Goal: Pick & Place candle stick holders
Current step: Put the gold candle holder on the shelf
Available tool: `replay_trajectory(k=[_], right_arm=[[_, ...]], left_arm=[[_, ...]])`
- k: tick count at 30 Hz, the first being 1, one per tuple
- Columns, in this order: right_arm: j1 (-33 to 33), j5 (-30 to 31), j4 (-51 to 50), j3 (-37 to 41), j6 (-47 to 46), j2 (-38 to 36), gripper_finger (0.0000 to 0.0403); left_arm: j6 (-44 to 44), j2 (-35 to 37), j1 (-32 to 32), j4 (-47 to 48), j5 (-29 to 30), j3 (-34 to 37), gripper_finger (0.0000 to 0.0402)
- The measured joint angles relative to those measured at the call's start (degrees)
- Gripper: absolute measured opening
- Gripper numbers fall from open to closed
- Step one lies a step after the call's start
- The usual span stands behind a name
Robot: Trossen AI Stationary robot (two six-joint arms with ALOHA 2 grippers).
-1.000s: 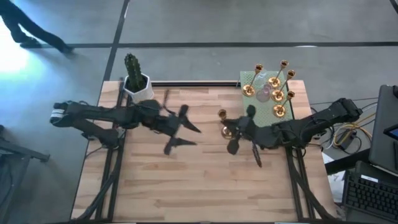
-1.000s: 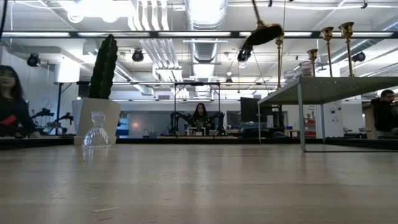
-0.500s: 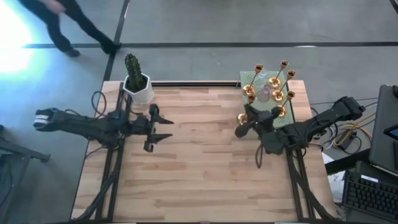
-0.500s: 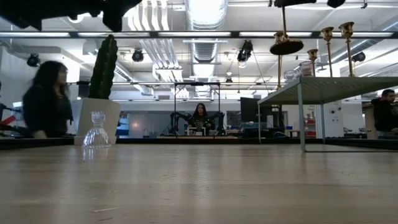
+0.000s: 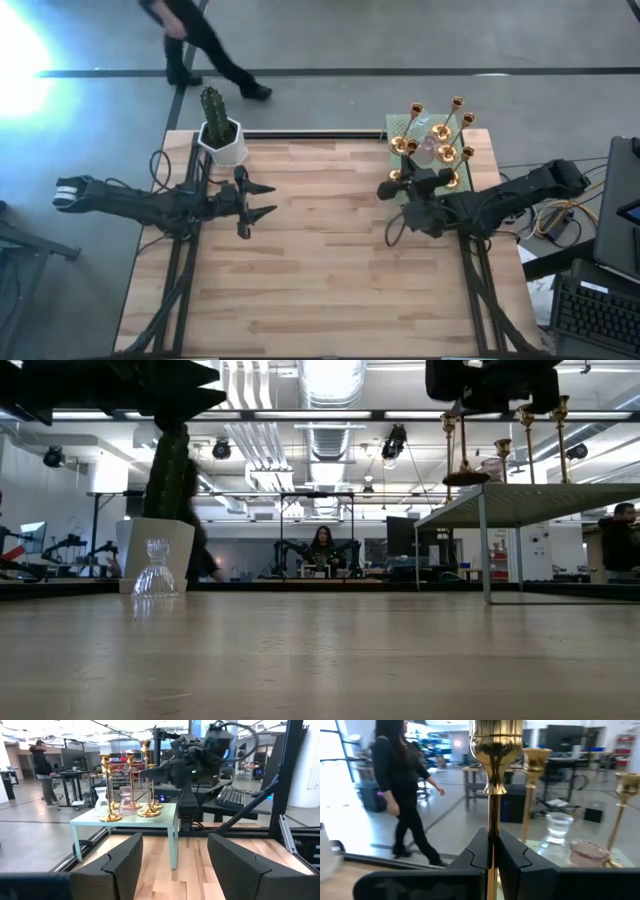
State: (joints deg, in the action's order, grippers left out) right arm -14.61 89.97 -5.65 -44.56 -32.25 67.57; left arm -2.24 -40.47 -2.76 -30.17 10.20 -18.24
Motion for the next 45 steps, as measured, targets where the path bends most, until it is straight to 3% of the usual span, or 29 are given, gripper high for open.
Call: replay_trajectory(k=[11,19,26,45], right_arm=[[5.52,0.07,-0.13,1.73,3.56,0.0,0.0011],[8.45,-0.96,-0.1,4.95,0.17,-0.71,0.0011],[9.4,-2.16,0.28,7.41,-4.48,-2.78,0.0011],[11.71,-5.76,0.46,7.52,-4.4,-3.13,0.0011]], left_arm=[[-0.48,-0.59,0.02,0.26,-0.02,0.0,0.0229],[-0.5,-0.61,0.02,0.24,-0.02,0.0,0.0229],[-0.5,-0.61,0.02,0.24,-0.02,-0.02,0.0229],[-0.52,-0.65,-0.02,0.24,-0.02,-0.04,0.0229]])
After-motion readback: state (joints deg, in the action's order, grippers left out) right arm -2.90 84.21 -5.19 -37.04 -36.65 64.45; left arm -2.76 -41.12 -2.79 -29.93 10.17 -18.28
